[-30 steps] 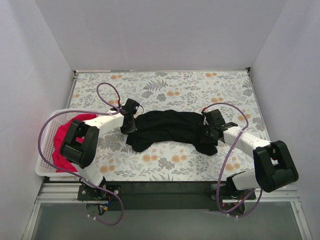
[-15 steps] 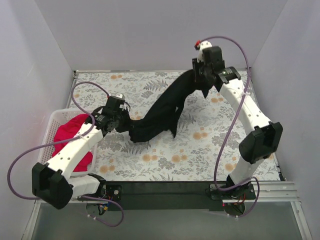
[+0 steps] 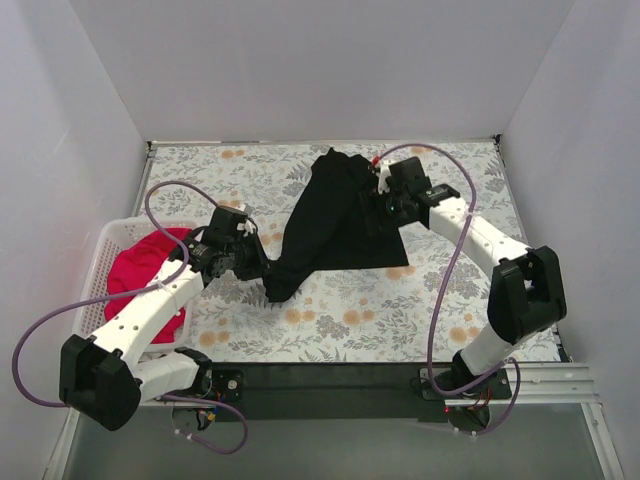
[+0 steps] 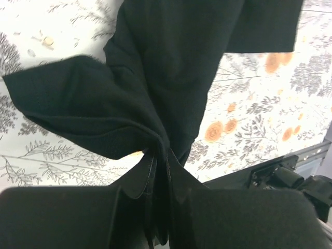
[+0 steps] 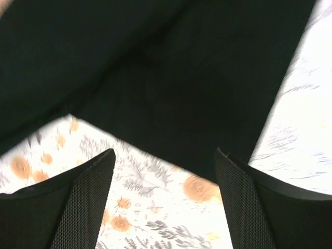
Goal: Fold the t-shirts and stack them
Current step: Flatten the tshirt out
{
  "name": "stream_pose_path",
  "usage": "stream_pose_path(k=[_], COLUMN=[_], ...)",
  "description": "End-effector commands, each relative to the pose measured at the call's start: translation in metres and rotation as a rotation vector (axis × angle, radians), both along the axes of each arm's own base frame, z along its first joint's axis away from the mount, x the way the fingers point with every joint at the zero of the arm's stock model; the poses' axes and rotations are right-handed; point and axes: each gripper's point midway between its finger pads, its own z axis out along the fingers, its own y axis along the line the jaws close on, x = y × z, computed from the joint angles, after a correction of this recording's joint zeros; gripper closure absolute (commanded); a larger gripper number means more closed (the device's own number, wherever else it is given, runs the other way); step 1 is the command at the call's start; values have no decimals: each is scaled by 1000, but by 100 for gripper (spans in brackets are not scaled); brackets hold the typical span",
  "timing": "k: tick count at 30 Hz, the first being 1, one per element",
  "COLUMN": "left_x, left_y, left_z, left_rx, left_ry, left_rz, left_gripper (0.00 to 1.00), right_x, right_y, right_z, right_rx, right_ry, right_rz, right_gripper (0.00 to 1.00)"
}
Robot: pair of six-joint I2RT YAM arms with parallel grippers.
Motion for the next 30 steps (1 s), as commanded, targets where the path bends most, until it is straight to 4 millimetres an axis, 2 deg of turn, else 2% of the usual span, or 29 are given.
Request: stream_pose_path(k=[1,4,5,6,9,10,11,12,15,18,22,28,30], left_x=[3,7,7,8,8,8,7,7,6,5,2,-1,0], left_y=[6,17,19,21,25,25,25,24,21,21,22,22,22], left_z=[7,12,13,13,12,11,7,6,1,-2,-5,-6,-6], left_rx=[-5,28,34,41,51,49,46,40,30,30,30,22,22], left_ry=[-42,-69,-77,-83,-86,-83,-73,-70,-56,-49,-42,-37,-40], left_rz=[61,116,124,134,156,160,167,165,162,159,161,162,165], left_gripper=[100,100,100,100,100,100,100,100,100,100,100,100,100], right_x=[-27,-38,-46,-47,-71,-69,-77,-76,-79,-69,-55,-50,-49], right_y=[18,14,23,33,63,74,81,94,108,119,128,140,145], right_z=[-14,-48,-55,-55,-59,-55,-60,-55,-62,-64,-70,-95,-94], right_rx=[136,120,159,203,333,382,400,433,486,538,540,524,529], right_ry=[12,72,117,118,190,173,203,172,203,206,196,248,246], right_rz=[49,38,78,107,168,174,185,213,181,135,77,58,71], right_gripper=[18,25,29,32,33,33,34,34,34,33,28,28,30])
